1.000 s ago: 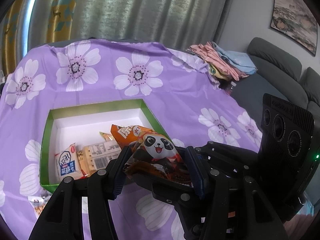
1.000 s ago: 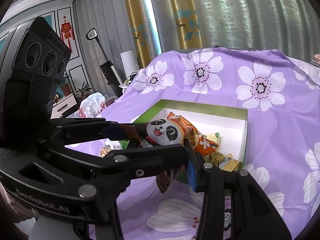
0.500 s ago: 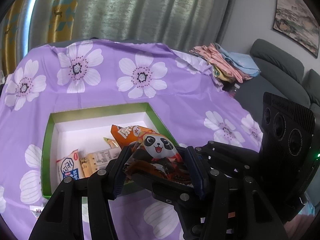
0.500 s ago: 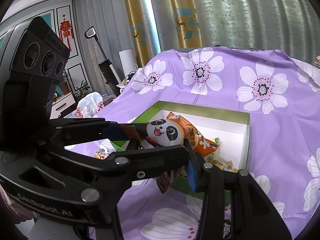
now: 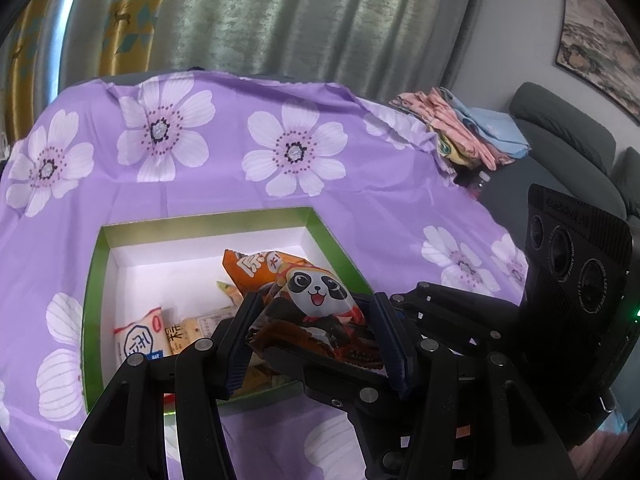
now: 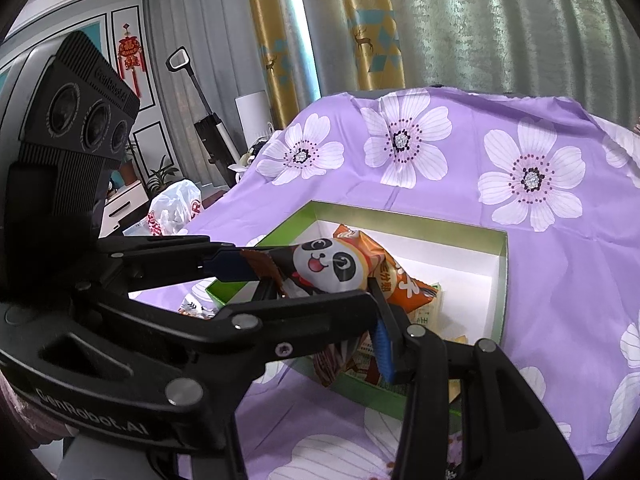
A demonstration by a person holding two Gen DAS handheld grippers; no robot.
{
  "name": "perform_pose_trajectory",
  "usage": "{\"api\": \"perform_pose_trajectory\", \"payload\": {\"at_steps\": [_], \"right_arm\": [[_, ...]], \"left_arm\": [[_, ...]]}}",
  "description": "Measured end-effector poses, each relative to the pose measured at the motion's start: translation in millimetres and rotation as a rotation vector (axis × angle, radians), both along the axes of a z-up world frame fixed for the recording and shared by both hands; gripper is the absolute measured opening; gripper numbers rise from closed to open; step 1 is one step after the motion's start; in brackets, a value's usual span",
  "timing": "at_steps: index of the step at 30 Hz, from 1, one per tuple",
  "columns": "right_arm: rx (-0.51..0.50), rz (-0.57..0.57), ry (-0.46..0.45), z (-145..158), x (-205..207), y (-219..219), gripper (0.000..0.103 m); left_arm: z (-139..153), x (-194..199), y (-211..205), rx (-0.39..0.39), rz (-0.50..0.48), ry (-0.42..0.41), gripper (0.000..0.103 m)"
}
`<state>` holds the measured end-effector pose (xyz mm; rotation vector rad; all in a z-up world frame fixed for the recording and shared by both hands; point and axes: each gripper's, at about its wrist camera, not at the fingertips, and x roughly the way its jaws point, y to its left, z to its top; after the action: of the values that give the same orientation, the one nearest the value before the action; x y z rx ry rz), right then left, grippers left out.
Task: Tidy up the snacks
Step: 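Lift the panda bag and carry it over the green box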
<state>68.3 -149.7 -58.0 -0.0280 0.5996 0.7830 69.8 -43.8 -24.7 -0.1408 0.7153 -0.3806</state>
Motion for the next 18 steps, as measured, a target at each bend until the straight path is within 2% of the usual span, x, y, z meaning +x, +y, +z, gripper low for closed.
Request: {"api": "perform_pose_trajectory", "payload": {"at_steps": [18], "right_arm": [[-0.044, 0.002, 0.065, -20.3, 35.8, 20.3, 0.045]], "left_arm": [[-26.0, 35.6, 19.0, -0.046, 0.021, 0.075, 0.056]]}}
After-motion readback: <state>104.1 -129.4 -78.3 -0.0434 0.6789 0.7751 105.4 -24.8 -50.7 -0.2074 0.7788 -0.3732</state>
